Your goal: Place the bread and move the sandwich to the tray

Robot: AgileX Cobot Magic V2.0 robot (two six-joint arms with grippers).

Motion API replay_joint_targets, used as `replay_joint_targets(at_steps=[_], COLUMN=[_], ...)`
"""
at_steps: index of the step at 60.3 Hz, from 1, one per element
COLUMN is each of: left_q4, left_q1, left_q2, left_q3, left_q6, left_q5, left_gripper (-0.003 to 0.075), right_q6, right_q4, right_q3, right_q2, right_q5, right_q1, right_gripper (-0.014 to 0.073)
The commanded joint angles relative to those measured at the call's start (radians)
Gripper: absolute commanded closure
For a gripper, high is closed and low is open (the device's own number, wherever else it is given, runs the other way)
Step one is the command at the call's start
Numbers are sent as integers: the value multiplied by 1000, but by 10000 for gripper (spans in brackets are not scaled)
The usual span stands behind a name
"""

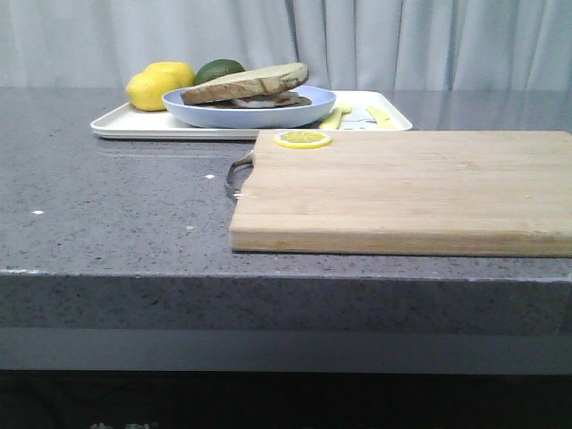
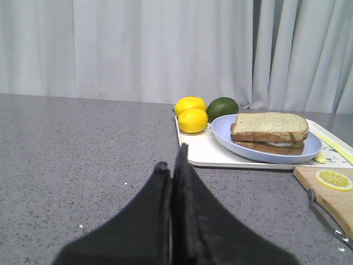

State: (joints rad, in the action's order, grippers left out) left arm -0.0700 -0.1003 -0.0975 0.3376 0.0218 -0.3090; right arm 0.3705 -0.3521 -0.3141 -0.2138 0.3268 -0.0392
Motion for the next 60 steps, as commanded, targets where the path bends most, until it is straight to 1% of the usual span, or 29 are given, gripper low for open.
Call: replay_joint_targets(at_steps=[1, 21, 31, 36, 43, 48, 56, 60], left_q4=[-11, -11, -11, -11, -11, -11, -11, -11], left_q1=[0, 0, 0, 2, 29, 50, 71, 71], left_q2=[4, 4, 4, 24, 82, 130, 125, 125], left_q3=[4, -72, -82, -113, -182, -227, -283, -326], left_q6=[-8, -8, -8, -8, -8, -8, -8, -8], left_q5=[77, 77, 78, 124, 190, 192, 208, 240], left_gripper=[739, 739, 739, 739, 739, 739, 739, 739], right_q6=[6, 6, 6, 6, 6, 6, 6, 6], right_q4=[-12, -12, -12, -12, -12, -12, -12, -12], right_q3=[-28, -28, -28, -28, -28, -28, -28, -28], right_q2=[-9, -9, -9, -9, -9, -9, -9, -9], right_q5=[-81, -81, -81, -81, -81, -81, -78, -78], right_q1=[5, 5, 5, 5, 5, 5, 5, 5], right_gripper=[670, 670, 670, 670, 670, 670, 670, 670])
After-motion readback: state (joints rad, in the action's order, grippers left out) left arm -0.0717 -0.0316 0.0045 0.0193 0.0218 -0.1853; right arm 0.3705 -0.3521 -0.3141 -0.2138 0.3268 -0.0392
